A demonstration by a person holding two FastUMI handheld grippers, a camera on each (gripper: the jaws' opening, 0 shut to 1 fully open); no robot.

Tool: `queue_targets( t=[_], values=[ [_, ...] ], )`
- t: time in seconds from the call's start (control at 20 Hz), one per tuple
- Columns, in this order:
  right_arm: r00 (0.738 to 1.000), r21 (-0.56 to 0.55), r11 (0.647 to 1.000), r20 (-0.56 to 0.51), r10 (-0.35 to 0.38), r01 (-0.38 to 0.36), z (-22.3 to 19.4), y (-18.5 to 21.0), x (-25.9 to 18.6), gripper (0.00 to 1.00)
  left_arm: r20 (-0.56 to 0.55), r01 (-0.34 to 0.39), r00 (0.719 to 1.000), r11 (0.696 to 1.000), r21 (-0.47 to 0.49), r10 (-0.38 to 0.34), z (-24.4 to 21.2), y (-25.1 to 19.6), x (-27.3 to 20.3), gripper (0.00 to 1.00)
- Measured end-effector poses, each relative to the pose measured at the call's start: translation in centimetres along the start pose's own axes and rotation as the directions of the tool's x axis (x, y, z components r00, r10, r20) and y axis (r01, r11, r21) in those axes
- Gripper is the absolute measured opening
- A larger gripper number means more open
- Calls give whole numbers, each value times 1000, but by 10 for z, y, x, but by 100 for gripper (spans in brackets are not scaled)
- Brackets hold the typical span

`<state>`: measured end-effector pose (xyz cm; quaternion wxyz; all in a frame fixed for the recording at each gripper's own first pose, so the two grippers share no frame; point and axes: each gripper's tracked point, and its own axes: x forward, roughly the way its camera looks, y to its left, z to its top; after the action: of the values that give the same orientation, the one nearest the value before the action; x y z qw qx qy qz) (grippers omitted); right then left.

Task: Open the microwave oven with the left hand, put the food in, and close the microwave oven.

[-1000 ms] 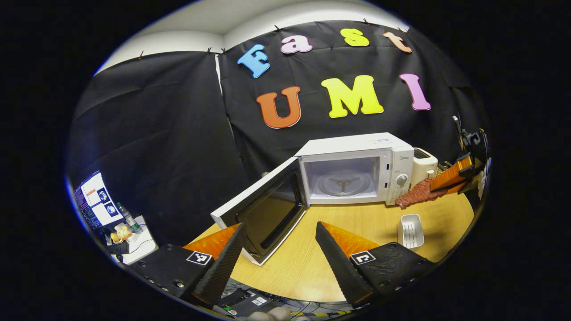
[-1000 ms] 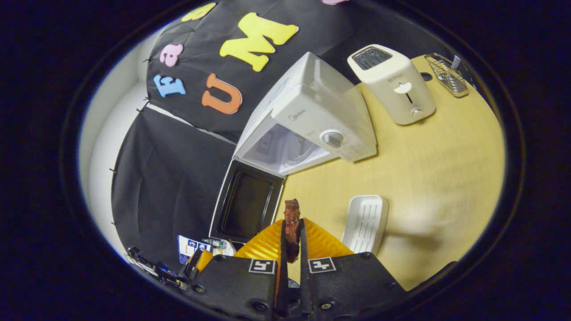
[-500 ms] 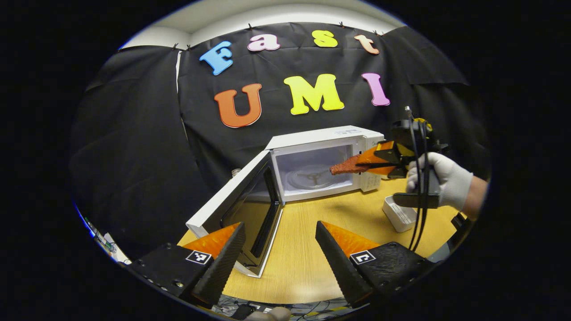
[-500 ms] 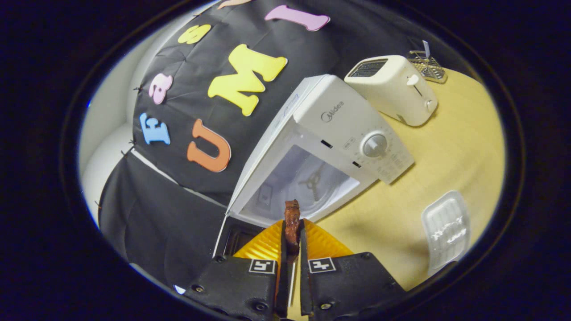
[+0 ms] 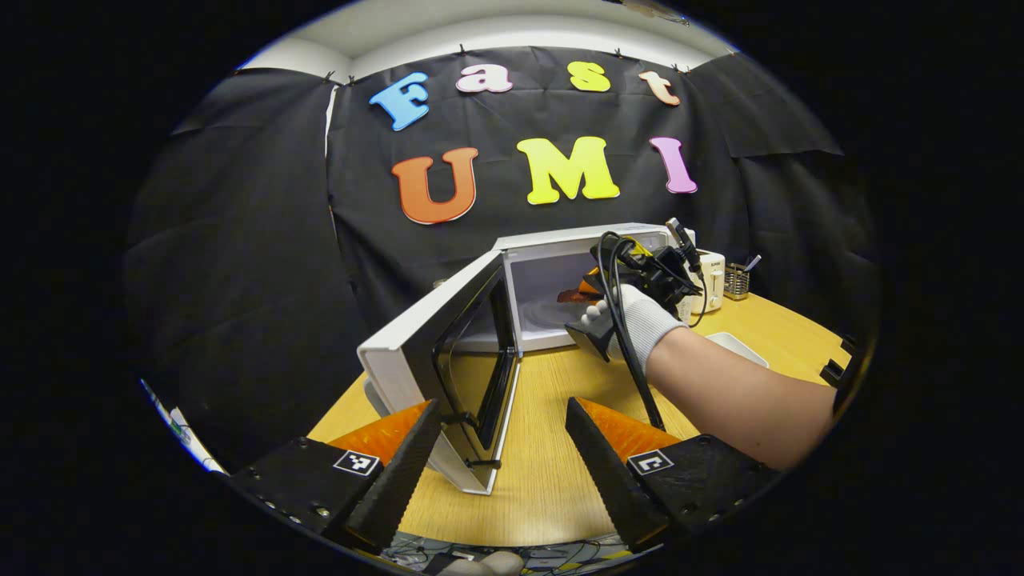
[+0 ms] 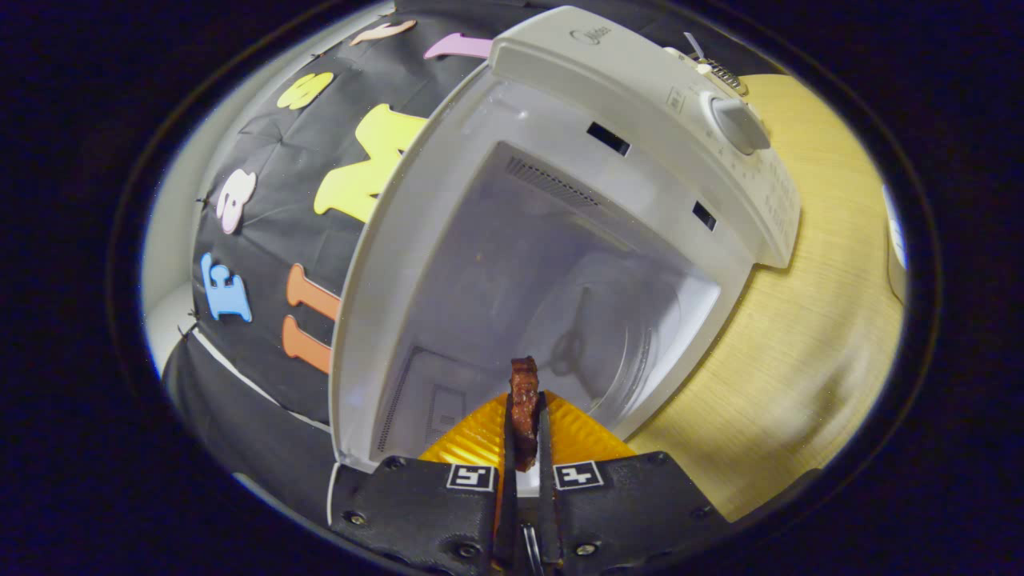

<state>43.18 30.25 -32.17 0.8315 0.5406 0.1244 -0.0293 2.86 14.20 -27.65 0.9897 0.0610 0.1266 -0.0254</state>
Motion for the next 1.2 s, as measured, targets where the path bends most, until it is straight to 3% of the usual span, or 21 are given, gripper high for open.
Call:
queue_targets(
  t=[0.15,0.25,0.4,0.6,0.65,0.75,0.8,0.85,0.9,0.95,1.0,1.1,1.15,1.2],
  values=[
    [998,-40,998,24,-56,57,-7,-20,24,14,-11,5,1000,999,-36,-6,-10,4,0,96],
    [998,-33,998,45,-50,52,-9,-24,31,14,-22,15,1000,999,-38,-16,-16,6,5,96],
    [993,-157,984,94,-73,87,-8,-29,33,18,-30,10,999,999,-47,-12,-23,16,6,96],
    [982,-329,931,150,-114,158,-3,-32,37,27,-33,5,999,999,-52,-7,-21,22,7,96],
    [979,-370,912,161,-128,180,-2,-34,35,16,-33,4,999,999,-50,-6,-20,22,6,96],
    [973,-441,873,179,-143,210,0,-39,35,24,-23,3,1000,999,-44,-4,-16,23,5,96],
    [973,-464,859,178,-148,216,-1,-38,34,46,-24,2,1000,999,-44,-3,-16,24,6,96],
    [971,-479,850,189,-145,220,0,-38,32,45,-24,3,1000,999,-46,-4,-16,24,5,96],
    [968,-492,840,205,-146,231,6,-37,31,66,-26,2,1000,999,-45,-3,-16,24,6,96],
    [964,-520,820,227,-136,238,9,-33,27,65,-29,-2,1000,999,-40,1,-15,25,6,96],
    [962,-550,800,247,-121,241,14,-26,23,82,-23,-5,1000,999,-33,4,-14,25,5,96],
    [968,-603,768,235,-90,218,15,-13,14,82,-12,-7,1000,1000,-29,7,-7,26,4,96],
    [973,-611,766,214,-82,199,14,-7,6,93,-11,-8,1000,999,-36,8,-5,26,4,96],
    [978,-626,759,197,-69,180,12,-1,-3,95,-8,-9,1000,999,-40,9,-4,26,3,96]
  ],
)
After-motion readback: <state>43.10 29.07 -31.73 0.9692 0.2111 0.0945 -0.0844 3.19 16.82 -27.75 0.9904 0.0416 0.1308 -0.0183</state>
